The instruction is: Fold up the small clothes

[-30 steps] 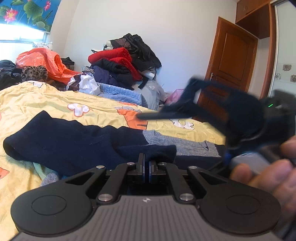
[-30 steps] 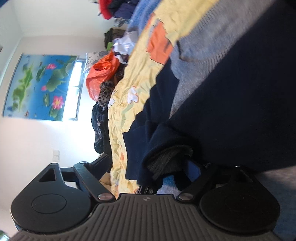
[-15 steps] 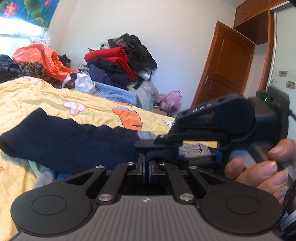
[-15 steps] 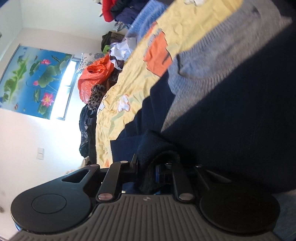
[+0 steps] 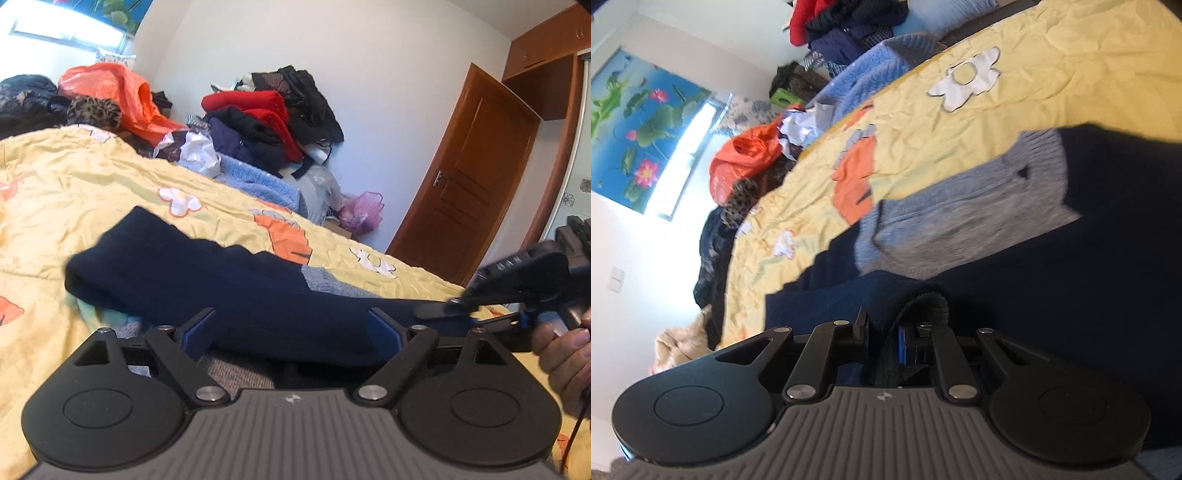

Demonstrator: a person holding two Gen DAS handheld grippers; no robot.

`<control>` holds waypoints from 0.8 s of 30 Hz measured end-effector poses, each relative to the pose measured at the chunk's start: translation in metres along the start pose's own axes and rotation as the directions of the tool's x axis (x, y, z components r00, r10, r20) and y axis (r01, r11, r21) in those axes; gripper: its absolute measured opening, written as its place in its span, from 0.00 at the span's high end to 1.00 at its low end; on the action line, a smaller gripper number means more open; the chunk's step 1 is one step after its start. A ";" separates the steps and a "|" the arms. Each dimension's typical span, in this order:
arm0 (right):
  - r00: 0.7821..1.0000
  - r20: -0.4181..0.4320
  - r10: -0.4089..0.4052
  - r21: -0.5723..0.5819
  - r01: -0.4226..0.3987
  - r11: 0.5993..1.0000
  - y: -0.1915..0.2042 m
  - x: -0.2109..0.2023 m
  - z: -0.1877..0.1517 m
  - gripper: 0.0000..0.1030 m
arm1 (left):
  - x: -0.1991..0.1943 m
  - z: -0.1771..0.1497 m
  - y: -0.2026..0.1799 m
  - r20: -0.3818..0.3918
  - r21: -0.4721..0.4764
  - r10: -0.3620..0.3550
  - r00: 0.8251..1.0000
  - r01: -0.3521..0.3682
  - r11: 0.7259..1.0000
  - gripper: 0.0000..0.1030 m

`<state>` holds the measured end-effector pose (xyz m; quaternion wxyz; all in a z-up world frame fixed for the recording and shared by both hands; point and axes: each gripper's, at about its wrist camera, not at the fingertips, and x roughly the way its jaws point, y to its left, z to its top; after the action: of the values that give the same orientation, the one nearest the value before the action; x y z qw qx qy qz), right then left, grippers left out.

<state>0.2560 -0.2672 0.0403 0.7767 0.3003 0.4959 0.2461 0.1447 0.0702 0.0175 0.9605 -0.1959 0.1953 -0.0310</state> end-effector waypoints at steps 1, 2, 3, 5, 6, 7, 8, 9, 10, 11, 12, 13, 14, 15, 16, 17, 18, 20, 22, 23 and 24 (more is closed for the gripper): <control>0.999 0.002 -0.033 -0.018 0.033 0.999 -0.003 -0.006 0.005 0.79 | 0.000 0.000 0.000 -0.001 0.000 0.000 1.000 0.000 1.000 0.14; 0.998 0.002 -0.056 -0.035 0.056 0.998 -0.005 -0.012 0.009 0.79 | 0.000 0.001 0.000 0.001 0.000 -0.001 1.000 0.001 1.000 0.14; 0.997 0.002 -0.071 -0.047 0.071 0.996 -0.008 -0.018 0.013 0.79 | 0.001 0.001 0.001 0.000 0.001 -0.002 1.000 0.002 1.000 0.14; 0.994 0.010 -0.108 -0.079 0.108 0.991 -0.012 -0.031 0.021 0.79 | 0.002 0.002 0.001 -0.002 0.000 -0.001 1.000 0.001 1.000 0.14; 0.992 0.015 -0.124 -0.095 0.125 0.988 -0.014 -0.037 0.024 0.79 | 0.002 0.002 0.001 -0.003 -0.002 0.000 1.000 0.000 1.000 0.14; 0.990 0.022 -0.141 -0.107 0.143 0.984 -0.016 -0.043 0.026 0.79 | 0.002 0.002 0.002 -0.005 -0.003 0.001 1.000 -0.001 1.000 0.14; 0.987 0.030 -0.156 -0.114 0.158 0.981 -0.018 -0.049 0.028 0.79 | 0.003 0.002 0.002 -0.006 -0.004 0.001 1.000 -0.001 1.000 0.14; 0.985 0.038 -0.167 -0.116 0.170 0.979 -0.021 -0.054 0.030 0.79 | 0.003 0.002 0.002 -0.008 -0.004 0.002 1.000 -0.002 1.000 0.14; 0.984 0.042 -0.175 -0.114 0.179 0.977 -0.026 -0.058 0.031 0.79 | 0.003 0.002 0.002 -0.008 -0.004 0.002 1.000 -0.002 1.000 0.14; 0.981 0.046 -0.186 -0.113 0.190 0.975 -0.029 -0.062 0.031 0.79 | 0.003 0.001 0.002 -0.009 -0.003 0.003 1.000 -0.003 1.000 0.14; 0.979 0.050 -0.199 -0.113 0.203 0.973 -0.033 -0.065 0.032 0.79 | 0.003 0.001 0.002 -0.009 -0.002 0.004 1.000 -0.004 1.000 0.14; 0.976 0.053 -0.212 -0.111 0.216 0.970 -0.037 -0.068 0.032 0.79 | 0.003 0.001 0.002 -0.010 -0.002 0.003 1.000 -0.003 1.000 0.14; 0.973 0.055 -0.223 -0.108 0.228 0.968 -0.041 -0.070 0.032 0.79 | 0.003 0.001 0.002 -0.010 -0.002 0.004 1.000 -0.004 1.000 0.14; 0.971 0.056 -0.233 -0.104 0.238 0.966 -0.045 -0.072 0.031 0.79 | 0.003 0.001 0.002 -0.011 -0.003 0.006 1.000 -0.006 1.000 0.14; 0.969 0.056 -0.241 -0.098 0.245 0.964 -0.048 -0.073 0.031 0.79 | 0.003 0.001 0.002 -0.012 -0.003 0.007 1.000 -0.007 1.000 0.14; 0.968 0.056 -0.246 -0.095 0.251 0.963 -0.052 -0.074 0.030 0.79 | 0.003 0.001 0.002 -0.014 -0.003 0.007 1.000 -0.008 1.000 0.14; 0.966 0.057 -0.252 -0.094 0.257 0.962 -0.054 -0.075 0.029 0.79 | 0.003 0.001 0.002 -0.014 -0.003 0.008 1.000 -0.008 1.000 0.14; 0.964 0.058 -0.261 -0.091 0.266 0.960 -0.058 -0.078 0.028 0.79 | 0.003 0.001 0.002 -0.015 -0.001 0.010 1.000 -0.010 1.000 0.14; 0.962 0.060 -0.267 -0.085 0.272 0.959 -0.063 -0.080 0.027 0.79 | 0.003 0.001 0.002 -0.017 0.001 0.011 1.000 -0.011 1.000 0.14; 0.960 0.061 -0.273 -0.083 0.278 0.957 -0.065 -0.081 0.027 0.79 | 0.003 0.001 0.002 -0.017 0.002 0.012 1.000 -0.012 1.000 0.14; 0.958 0.063 -0.279 -0.082 0.284 0.955 -0.066 -0.081 0.027 0.79 | 0.003 0.001 0.003 -0.018 0.002 0.012 1.000 -0.012 1.000 0.14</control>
<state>0.2548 -0.3748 0.0525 0.8290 0.1973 0.5021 0.1474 0.1477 0.0724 0.0158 0.9590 -0.1937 0.2050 -0.0271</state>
